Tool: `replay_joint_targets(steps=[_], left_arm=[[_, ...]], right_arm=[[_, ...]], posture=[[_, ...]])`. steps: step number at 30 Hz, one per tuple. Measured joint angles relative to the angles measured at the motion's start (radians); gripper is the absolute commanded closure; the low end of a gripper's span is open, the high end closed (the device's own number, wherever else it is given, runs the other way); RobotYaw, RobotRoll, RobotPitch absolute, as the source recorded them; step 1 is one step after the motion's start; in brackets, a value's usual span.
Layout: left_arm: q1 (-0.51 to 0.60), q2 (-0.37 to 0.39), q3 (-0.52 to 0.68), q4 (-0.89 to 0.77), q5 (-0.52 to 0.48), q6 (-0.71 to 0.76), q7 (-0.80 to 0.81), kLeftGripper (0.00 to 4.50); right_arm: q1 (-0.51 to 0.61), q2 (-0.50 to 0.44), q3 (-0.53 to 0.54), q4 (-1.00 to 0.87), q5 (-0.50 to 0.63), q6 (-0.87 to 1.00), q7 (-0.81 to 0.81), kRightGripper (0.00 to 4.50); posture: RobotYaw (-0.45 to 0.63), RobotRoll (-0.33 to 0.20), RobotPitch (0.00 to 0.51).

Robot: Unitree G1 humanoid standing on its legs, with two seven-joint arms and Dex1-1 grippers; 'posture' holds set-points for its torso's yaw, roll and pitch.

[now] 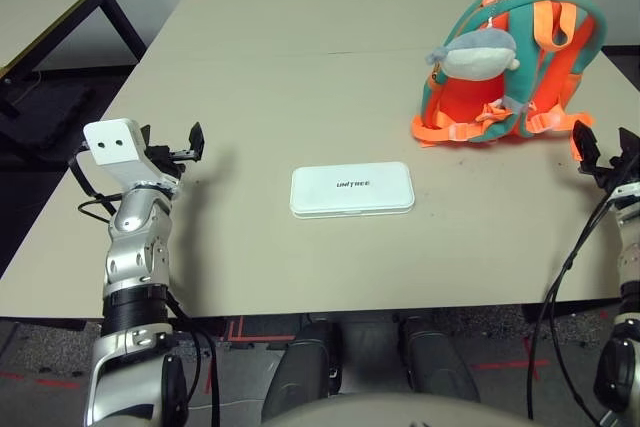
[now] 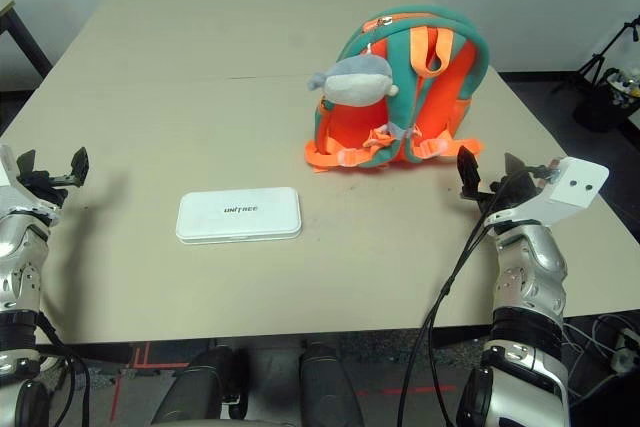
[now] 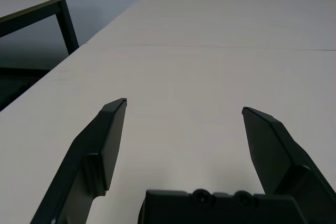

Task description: Put the pencil case into the backpack and zip it.

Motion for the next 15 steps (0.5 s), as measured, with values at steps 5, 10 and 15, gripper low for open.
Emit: replay_joint_targets(steps=[5, 10, 15], left_arm=[[0.007, -0.053, 0.001, -0.008, 0.001, -0.004, 0.041, 0.0], [-0.03, -0.033, -0.022, -0.006, -0.027, 0.03, -0.033, 0.0], [-0.213, 0.139, 0.004, 0.006, -0.169, 0.175, -0.232, 0.0]], right_arm=[[-0.002, -0.038, -0.001, 0.037, -0.002, -0.011, 0.014, 0.04], [0.007, -0.103, -0.002, -0.015, 0.018, 0.048, 0.059, 0.04], [0.061, -0.226, -0.044, -0.18, 0.148, 0.329, 0.131, 0.04]], posture=[[-0.09, 0.0, 0.118], [-0.09, 0.0, 0.12], [-0.06, 0.0, 0.098]])
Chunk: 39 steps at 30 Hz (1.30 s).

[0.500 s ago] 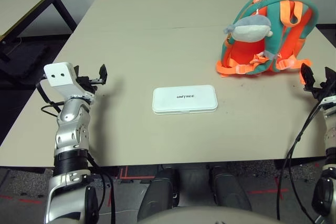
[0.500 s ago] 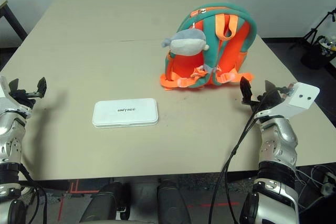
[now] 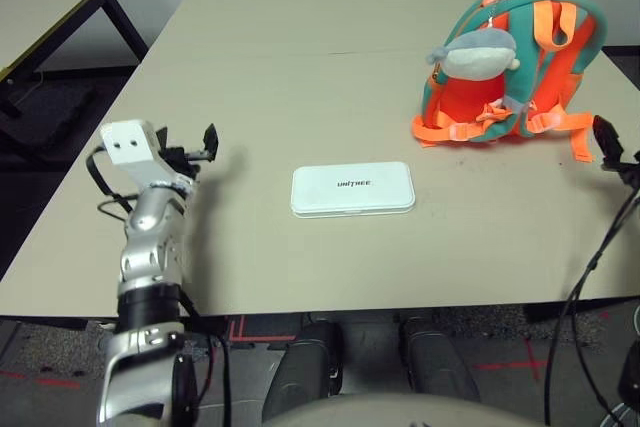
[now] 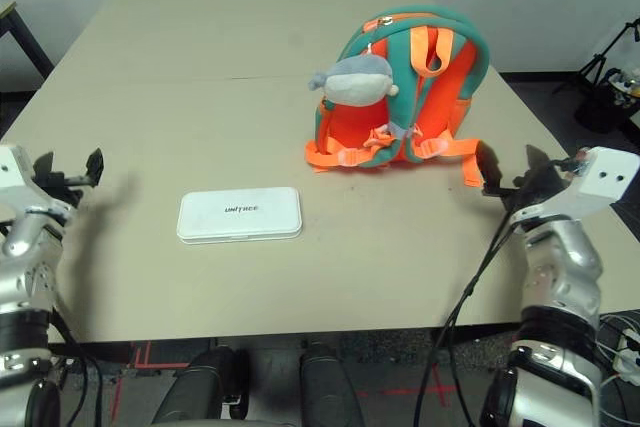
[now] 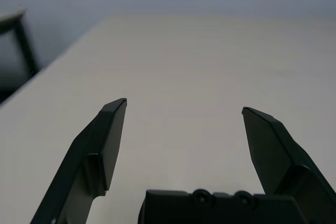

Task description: Put the pencil case into the backpack and zip it.

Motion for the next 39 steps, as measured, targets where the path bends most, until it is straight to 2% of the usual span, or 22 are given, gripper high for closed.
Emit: replay_joint_targets(steps=[3, 7, 13, 17, 20, 23, 32, 35, 39], left_arm=[[-0.074, 0.119, 0.043, 0.001, -0.154, 0.269, -0.113, 0.0], [-0.086, 0.201, 0.041, -0.02, -0.291, 0.618, -0.182, 0.0], [-0.146, 0.244, 0.059, -0.022, -0.415, 1.019, -0.17, 0.0], [-0.226, 0.203, 0.098, -0.001, -0.464, 1.238, -0.128, 0.0], [-0.274, 0.144, 0.137, 0.037, -0.459, 1.332, -0.072, 0.0], [-0.274, 0.115, 0.134, 0.051, -0.447, 1.379, -0.049, 0.0], [-0.243, 0.119, 0.02, 0.078, -0.454, 1.386, -0.055, 0.0], [-0.242, 0.118, 0.01, 0.08, -0.462, 1.386, -0.054, 0.0], [-0.242, 0.117, 0.005, 0.09, -0.494, 1.386, -0.05, 0.0]], right_arm=[[0.033, -0.041, -0.076, -0.137, 0.141, 0.251, -0.027, 0.04], [0.101, -0.066, -0.118, -0.312, 0.301, 0.539, -0.066, 0.04], [0.164, -0.08, -0.133, -0.483, 0.517, 0.862, -0.12, 0.04], [0.157, -0.08, -0.099, -0.529, 0.614, 0.991, -0.154, 0.04], [0.117, -0.058, -0.064, -0.532, 0.635, 1.025, -0.192, 0.04], [0.09, -0.036, -0.025, -0.524, 0.637, 1.04, -0.212, 0.04], [0.0, 0.015, 0.083, -0.459, 0.628, 1.092, -0.24, 0.04], [-0.017, 0.041, 0.11, -0.435, 0.614, 1.104, -0.248, 0.54], [-0.04, 0.061, 0.14, -0.41, 0.597, 1.127, -0.251, 1.79]], posture=[[-0.06, 0.0, 0.097], [-0.07, 0.0, 0.091], [-0.09, 0.0, 0.085], [-0.09, 0.0, 0.086], [-0.09, 0.0, 0.086], [-0.09, 0.0, 0.088], [-0.09, 0.0, 0.085], [-0.08, 0.0, 0.085], [-0.08, 0.0, 0.086]])
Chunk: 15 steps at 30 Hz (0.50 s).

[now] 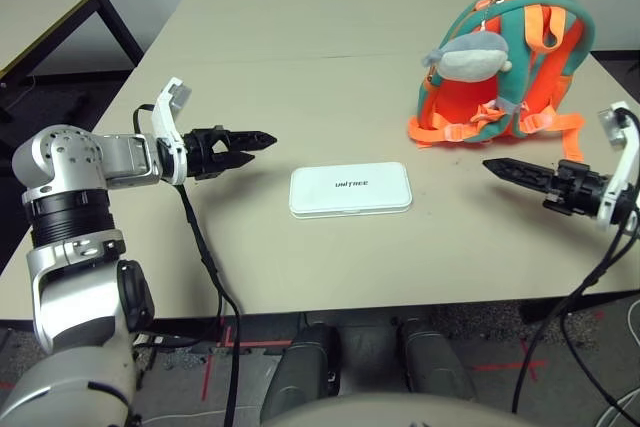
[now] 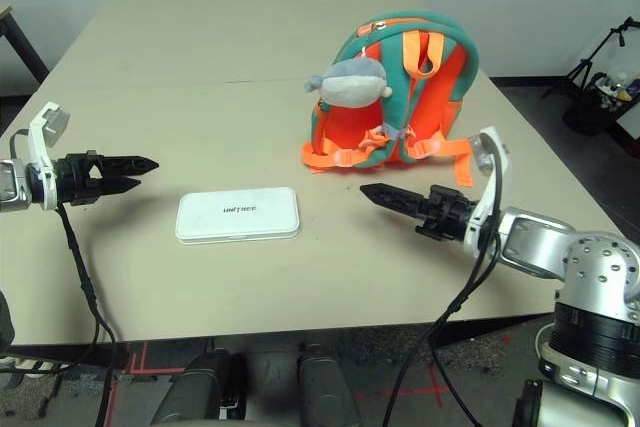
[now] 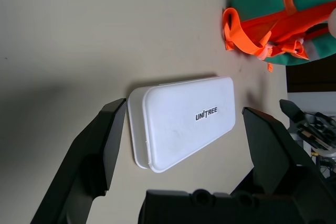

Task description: Put the pencil case into the backpack and zip it.

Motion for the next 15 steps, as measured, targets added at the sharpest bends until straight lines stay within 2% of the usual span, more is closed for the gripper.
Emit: replay_joint_targets(steps=[8, 15], left_arm=[[0.001, -0.004, -0.043, 0.045, -0.084, 0.0, 0.038, 0.0], [0.007, 0.002, -0.061, 0.097, -0.16, 0.001, 0.08, 0.0]], right_arm=[[-0.066, 0.054, 0.078, 0.073, -0.07, 0.073, -0.018, 4.41], [-0.126, 0.109, 0.136, 0.114, -0.154, 0.107, -0.02, 4.46]], posture=[[-0.07, 0.0, 0.091], [-0.07, 0.0, 0.094]])
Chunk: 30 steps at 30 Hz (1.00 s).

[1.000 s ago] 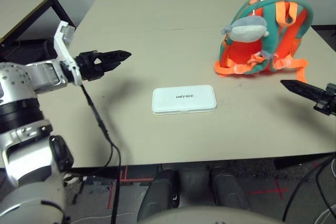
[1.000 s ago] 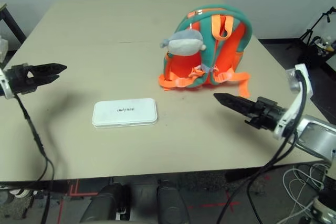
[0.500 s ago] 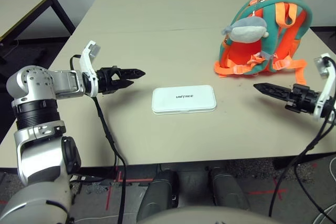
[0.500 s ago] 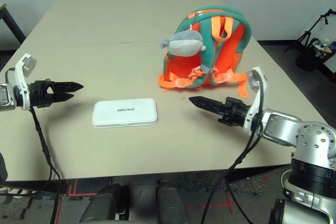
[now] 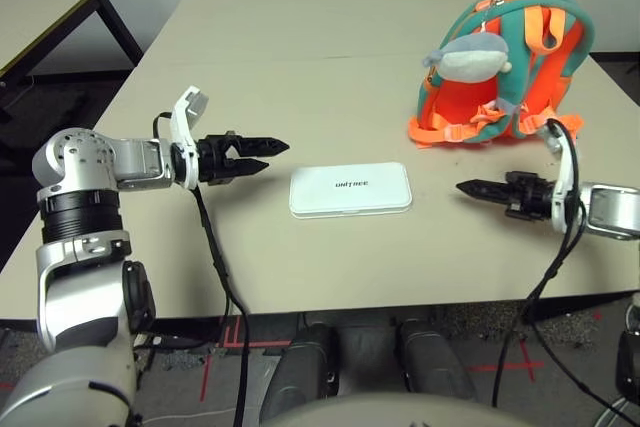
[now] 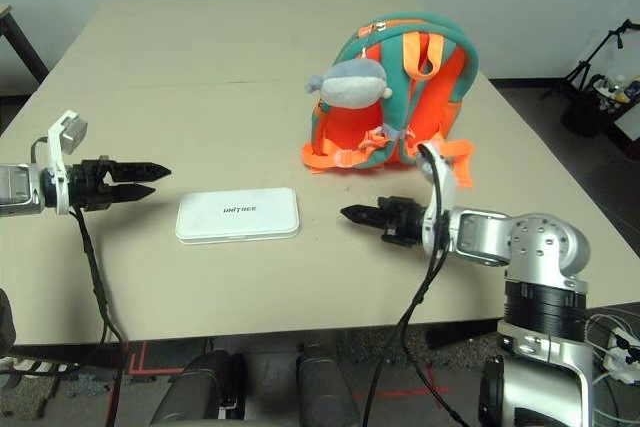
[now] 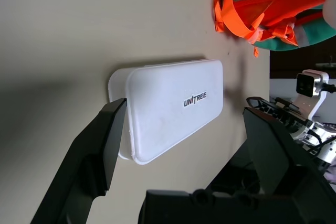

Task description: Put the pencil case into the backpack and zip it.

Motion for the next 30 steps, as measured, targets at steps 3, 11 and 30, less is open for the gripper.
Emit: replay_joint_targets(steps=[3, 11, 30], left_arm=[[0.007, 0.011, -0.023, 0.011, -0.039, 0.001, 0.012, 0.0], [0.019, 0.027, -0.067, 0.036, -0.075, 0.002, 0.031, 0.0], [-0.044, -0.099, -0.08, 0.106, 0.157, 0.002, -0.045, 0.0]], right_arm=[[-0.028, 0.034, 0.017, 0.029, -0.044, -0.021, 0.002, 4.46], [-0.078, 0.072, 0.026, 0.07, -0.132, -0.065, 0.014, 4.46], [-0.094, 0.107, 0.051, 0.091, -0.266, -0.095, 0.041, 4.46]], posture=[[-0.06, 0.0, 0.094], [-0.06, 0.0, 0.096], [-0.09, 0.0, 0.107]])
